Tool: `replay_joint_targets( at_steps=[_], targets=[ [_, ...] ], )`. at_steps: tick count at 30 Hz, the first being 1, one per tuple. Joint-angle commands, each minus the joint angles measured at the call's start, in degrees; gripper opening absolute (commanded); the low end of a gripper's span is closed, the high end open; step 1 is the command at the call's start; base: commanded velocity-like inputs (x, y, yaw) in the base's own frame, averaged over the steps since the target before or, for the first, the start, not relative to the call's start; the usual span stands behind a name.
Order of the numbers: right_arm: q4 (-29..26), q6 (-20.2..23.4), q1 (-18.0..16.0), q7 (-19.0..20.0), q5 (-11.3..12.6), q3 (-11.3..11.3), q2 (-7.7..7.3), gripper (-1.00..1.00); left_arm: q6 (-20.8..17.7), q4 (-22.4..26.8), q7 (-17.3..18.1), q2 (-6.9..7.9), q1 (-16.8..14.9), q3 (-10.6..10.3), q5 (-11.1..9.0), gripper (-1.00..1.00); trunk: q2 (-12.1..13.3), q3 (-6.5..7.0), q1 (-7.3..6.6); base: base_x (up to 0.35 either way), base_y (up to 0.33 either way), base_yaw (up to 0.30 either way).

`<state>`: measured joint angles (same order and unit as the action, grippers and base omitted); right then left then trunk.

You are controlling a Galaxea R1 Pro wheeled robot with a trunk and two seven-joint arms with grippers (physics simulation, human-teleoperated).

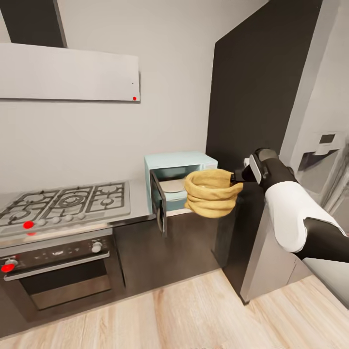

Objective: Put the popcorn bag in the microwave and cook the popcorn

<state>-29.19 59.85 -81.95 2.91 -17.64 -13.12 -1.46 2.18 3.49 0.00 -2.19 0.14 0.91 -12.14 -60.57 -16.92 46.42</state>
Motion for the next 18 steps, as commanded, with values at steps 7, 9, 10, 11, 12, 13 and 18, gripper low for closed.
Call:
replay_joint_targets(
  at_steps=[7, 9, 10, 11, 12, 13, 18],
  targets=[
    [-0.14, 0.15, -0.05, 0.34, -0.46, -2.96, -0.02, -1.00, 0.11, 0.08, 0.00, -0.01, 0.04, 0.06, -0.34, 1.00, -0.05, -0.06, 0.01, 0.000, 0.000, -0.290],
    [-0.15, 0.15, -0.05, 0.34, -0.46, -3.04, -0.01, -1.00, 0.10, 0.06, 0.00, -0.01, 0.01, 0.06, -0.34, 1.00, -0.05, -0.06, 0.01, 0.000, 0.000, -0.290],
    [-0.16, 0.15, -0.05, 0.34, -0.46, -3.04, 0.02, -1.00, 0.10, 0.09, 0.00, -0.01, 0.02, 0.06, -0.34, 1.00, -0.05, -0.06, 0.01, 0.000, 0.000, -0.290],
    [-0.15, 0.15, -0.05, 0.34, -0.46, -3.05, 0.10, -1.00, 0.10, 0.06, 0.00, -0.01, 0.03, 0.06, -0.34, 1.00, -0.05, -0.06, 0.01, 0.000, 0.000, -0.290],
    [-0.14, 0.15, -0.05, 0.31, -0.46, -3.05, 0.18, -1.00, 0.10, 0.06, 0.00, -0.01, 0.01, 0.06, -0.34, 1.00, -0.05, -0.06, 0.01, 0.000, 0.000, -0.290],
    [-0.16, 0.15, -0.05, 0.33, -0.46, -3.07, 0.26, -1.00, 0.10, 0.08, 0.00, -0.01, 0.03, 0.06, -0.34, 1.00, -0.05, -0.06, 0.01, 0.000, 0.000, -0.287],
    [-0.17, 0.15, -0.05, 0.34, -0.46, -3.20, 0.47, -1.00, 0.10, 0.09, 0.00, -0.01, 0.03, 0.06, -0.33, 1.00, -0.05, -0.06, 0.01, 0.000, 0.020, -0.105]
  ],
)
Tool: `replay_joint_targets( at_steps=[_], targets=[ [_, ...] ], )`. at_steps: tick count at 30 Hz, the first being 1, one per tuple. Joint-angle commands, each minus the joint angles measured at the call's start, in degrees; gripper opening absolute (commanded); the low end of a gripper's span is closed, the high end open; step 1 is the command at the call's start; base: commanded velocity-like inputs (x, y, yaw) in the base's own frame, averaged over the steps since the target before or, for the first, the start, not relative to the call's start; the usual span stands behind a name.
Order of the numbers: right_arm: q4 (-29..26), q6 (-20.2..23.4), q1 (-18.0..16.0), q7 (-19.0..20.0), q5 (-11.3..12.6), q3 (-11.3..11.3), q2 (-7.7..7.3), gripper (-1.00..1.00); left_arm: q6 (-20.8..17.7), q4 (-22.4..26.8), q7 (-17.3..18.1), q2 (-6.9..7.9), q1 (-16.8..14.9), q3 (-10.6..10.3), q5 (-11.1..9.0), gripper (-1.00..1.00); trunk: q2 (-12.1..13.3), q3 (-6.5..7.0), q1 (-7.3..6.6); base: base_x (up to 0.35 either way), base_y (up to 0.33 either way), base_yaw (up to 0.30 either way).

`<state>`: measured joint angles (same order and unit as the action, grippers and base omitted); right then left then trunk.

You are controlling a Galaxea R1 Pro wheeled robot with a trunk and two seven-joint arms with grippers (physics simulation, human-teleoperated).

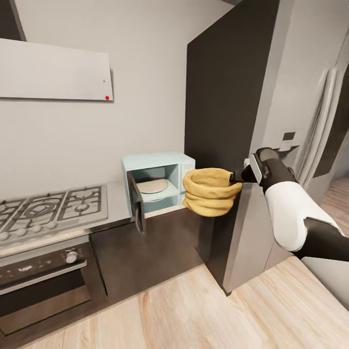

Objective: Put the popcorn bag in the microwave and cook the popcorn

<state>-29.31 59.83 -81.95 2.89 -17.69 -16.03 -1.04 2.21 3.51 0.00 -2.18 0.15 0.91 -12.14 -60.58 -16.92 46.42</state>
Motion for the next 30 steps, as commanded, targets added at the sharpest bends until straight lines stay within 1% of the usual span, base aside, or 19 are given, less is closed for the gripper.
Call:
replay_joint_targets(
  at_steps=[1, 12, 16, 17, 19, 20, 24, 27, 30],
  targets=[
    [-0.04, 0.17, -0.05, 0.39, -0.41, -0.30, 0.06, -1.00, 0.08, 0.04, 0.00, -0.01, 0.00, 0.06, -0.34, 1.00, -0.04, -0.06, 0.01, 0.000, 0.200, -0.011],
    [-0.20, 0.17, -0.05, 0.45, -0.41, -0.38, -0.05, -1.00, 0.08, 0.05, 0.00, -0.01, 0.03, 0.06, -0.34, 1.00, -0.04, -0.06, 0.01, 0.000, 0.313, -0.001],
    [-2.20, 0.17, -0.05, 0.45, -0.41, -0.57, -0.02, -1.00, 0.08, 0.01, 0.00, -0.01, 0.02, 0.06, -0.34, 1.00, -0.04, -0.06, 0.01, 0.000, 0.284, 0.000],
    [-2.75, 0.17, -0.05, 0.45, -0.43, -0.95, 0.03, -1.00, 0.08, 0.02, 0.00, -0.01, 0.02, 0.06, -0.34, 1.00, -0.04, -0.06, 0.01, 0.000, 0.180, 0.000],
    [-3.53, 0.17, -0.05, 0.23, -0.53, -3.73, 0.08, -1.00, 0.08, 0.04, 0.00, -0.01, 0.03, 0.06, -0.34, 1.00, -0.04, -0.06, 0.01, 0.000, 0.063, 0.000],
    [-3.63, 0.17, -0.05, 0.16, -0.59, -4.38, 0.19, -1.00, 0.08, 0.04, 0.00, -0.01, 0.03, 0.06, -0.34, 1.00, -0.04, -0.06, 0.01, 0.000, 0.022, 0.000],
    [-3.57, 0.17, -0.05, -0.03, -0.74, -4.92, 0.61, -1.00, 0.08, 0.02, 0.00, -0.01, 0.03, 0.06, -0.34, 1.00, -0.04, -0.06, 0.01, 0.000, 0.006, 0.000],
    [-3.34, 0.17, -0.05, -1.90, -0.76, -4.89, 0.68, -1.00, 0.08, 0.02, 0.00, -0.01, 0.01, 0.06, -0.34, 1.00, -0.04, -0.06, 0.01, 0.000, 0.000, 0.000],
    [-3.26, 0.17, -0.05, -2.49, -0.76, -4.89, 0.64, -1.00, 0.08, 0.03, 0.00, -0.01, 0.01, 0.06, -0.34, 1.00, -0.04, -0.06, 0.01, 0.000, 0.000, 0.000]
  ],
)
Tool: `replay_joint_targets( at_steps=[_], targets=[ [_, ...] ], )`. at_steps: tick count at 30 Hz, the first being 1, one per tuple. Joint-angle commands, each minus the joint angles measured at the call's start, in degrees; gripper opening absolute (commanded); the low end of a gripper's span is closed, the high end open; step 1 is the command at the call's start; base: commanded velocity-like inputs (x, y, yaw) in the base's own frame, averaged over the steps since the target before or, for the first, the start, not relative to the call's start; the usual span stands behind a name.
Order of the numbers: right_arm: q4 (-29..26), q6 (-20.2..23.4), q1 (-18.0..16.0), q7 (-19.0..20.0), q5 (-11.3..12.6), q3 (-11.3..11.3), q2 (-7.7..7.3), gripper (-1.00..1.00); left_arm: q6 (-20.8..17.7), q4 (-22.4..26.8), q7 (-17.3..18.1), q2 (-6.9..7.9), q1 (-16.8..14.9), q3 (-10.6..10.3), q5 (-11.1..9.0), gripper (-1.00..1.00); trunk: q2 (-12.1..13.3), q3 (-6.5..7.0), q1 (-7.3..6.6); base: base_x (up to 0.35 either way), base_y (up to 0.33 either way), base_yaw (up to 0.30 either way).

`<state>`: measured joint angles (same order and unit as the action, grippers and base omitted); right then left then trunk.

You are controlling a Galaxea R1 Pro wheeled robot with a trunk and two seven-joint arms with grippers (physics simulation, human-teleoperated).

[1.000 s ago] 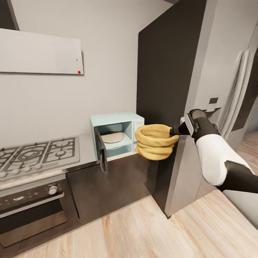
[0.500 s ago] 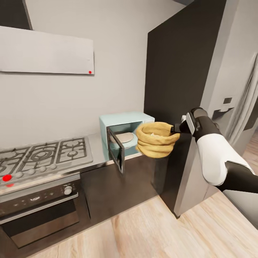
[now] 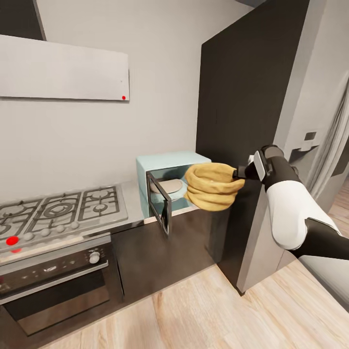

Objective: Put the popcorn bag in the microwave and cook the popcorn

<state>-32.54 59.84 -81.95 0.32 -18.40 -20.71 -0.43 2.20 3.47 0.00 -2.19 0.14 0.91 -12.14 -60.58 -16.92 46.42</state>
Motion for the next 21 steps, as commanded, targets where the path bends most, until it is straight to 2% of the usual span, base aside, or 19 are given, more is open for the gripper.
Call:
replay_joint_targets(
  at_steps=[1, 4, 10, 17, 21],
  targets=[
    [0.01, 0.16, -0.05, 0.01, -0.06, -0.21, 0.01, -1.00, 0.08, 0.09, 0.00, -0.01, 0.02, 0.06, -0.34, 1.00, -0.04, -0.06, 0.01, 0.000, 0.000, 0.000],
    [0.63, 0.16, -0.05, -0.05, -0.08, -0.27, -0.01, -1.00, 0.08, 0.09, 0.00, -0.01, 0.03, 0.06, -0.34, 1.00, -0.04, -0.06, 0.01, 0.000, 0.000, 0.000],
    [6.84, 0.16, -0.05, -1.94, -0.15, -0.30, -0.35, -1.00, 0.08, 0.08, 0.00, -0.01, 0.02, 0.06, -0.34, 1.00, -0.04, -0.06, 0.01, 0.000, 0.000, 0.000],
    [7.40, 0.16, -0.05, -2.43, -0.15, -0.30, -0.62, -1.00, 0.08, 0.09, 0.00, -0.01, 0.03, 0.06, -0.34, 1.00, -0.04, -0.06, 0.01, 0.011, 0.010, 0.000],
    [7.40, 0.16, -0.05, -2.43, -0.15, -0.37, -0.67, -1.00, 0.08, 0.10, 0.00, -0.01, 0.01, 0.06, -0.34, 1.00, -0.04, -0.06, 0.01, 0.126, 0.191, 0.000]
  ],
)
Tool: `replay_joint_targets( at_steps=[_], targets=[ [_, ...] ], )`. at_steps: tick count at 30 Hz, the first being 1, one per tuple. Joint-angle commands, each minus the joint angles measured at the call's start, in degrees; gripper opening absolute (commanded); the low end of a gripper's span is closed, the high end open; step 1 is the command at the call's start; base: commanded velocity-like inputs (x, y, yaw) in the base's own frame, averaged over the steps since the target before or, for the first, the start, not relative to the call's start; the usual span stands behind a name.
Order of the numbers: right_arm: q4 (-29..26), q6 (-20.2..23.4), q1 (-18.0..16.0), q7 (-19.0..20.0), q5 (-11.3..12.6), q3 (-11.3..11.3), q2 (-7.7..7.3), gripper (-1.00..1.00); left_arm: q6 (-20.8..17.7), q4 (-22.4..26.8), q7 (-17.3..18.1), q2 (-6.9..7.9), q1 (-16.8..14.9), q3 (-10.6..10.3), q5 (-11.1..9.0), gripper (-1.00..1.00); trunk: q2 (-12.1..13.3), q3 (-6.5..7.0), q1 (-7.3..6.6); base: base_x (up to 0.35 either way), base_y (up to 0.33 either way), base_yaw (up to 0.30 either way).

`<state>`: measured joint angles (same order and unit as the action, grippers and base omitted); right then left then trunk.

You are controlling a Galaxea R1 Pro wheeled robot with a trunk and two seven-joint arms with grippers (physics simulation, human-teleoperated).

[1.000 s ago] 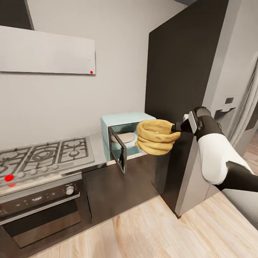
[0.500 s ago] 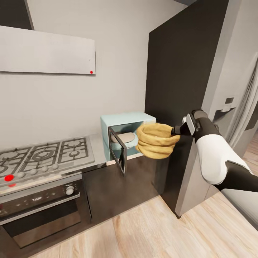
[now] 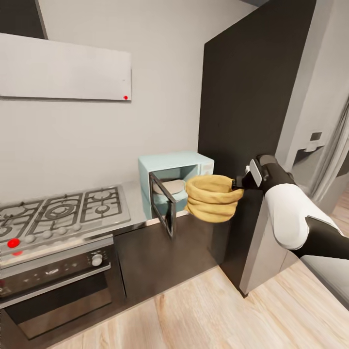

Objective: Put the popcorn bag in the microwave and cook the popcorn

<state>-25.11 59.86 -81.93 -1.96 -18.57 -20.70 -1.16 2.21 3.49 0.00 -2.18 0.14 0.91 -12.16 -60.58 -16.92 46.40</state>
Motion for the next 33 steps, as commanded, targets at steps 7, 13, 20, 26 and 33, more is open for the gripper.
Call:
replay_joint_targets(
  at_steps=[7, 13, 20, 26, 33],
  targets=[
    [-0.04, 0.14, -0.07, -0.07, 0.25, -0.39, -0.12, -1.00, 0.07, 0.07, 0.00, -0.01, 0.01, 0.06, -0.33, 1.00, -0.04, -0.06, 0.02, 0.154, 0.258, 0.000],
    [-0.03, 0.14, -0.07, -0.12, 0.22, -0.39, -0.16, -1.00, 0.07, 0.06, 0.00, -0.01, 0.00, 0.06, -0.33, 1.00, -0.04, -0.06, 0.02, 0.136, 0.206, -0.043],
    [-0.07, 0.14, -0.07, -0.22, 0.11, -0.39, -0.16, -1.00, 0.07, 0.08, 0.00, -0.01, 0.03, 0.06, -0.33, 1.00, -0.04, -0.06, 0.02, 0.006, 0.007, -0.276],
    [-0.25, 0.14, -0.07, -0.24, 0.11, -0.39, -0.19, -1.00, 0.07, 0.09, 0.00, -0.01, 0.01, 0.06, -0.33, 1.00, -0.04, -0.06, 0.02, 0.000, 0.000, -0.286],
    [-0.64, 0.14, -0.07, -0.24, 0.11, -0.39, -0.16, -1.00, 0.07, 0.09, 0.00, -0.01, 0.03, 0.06, -0.33, 1.00, -0.04, -0.06, 0.02, 0.000, 0.000, -0.286]
  ],
)
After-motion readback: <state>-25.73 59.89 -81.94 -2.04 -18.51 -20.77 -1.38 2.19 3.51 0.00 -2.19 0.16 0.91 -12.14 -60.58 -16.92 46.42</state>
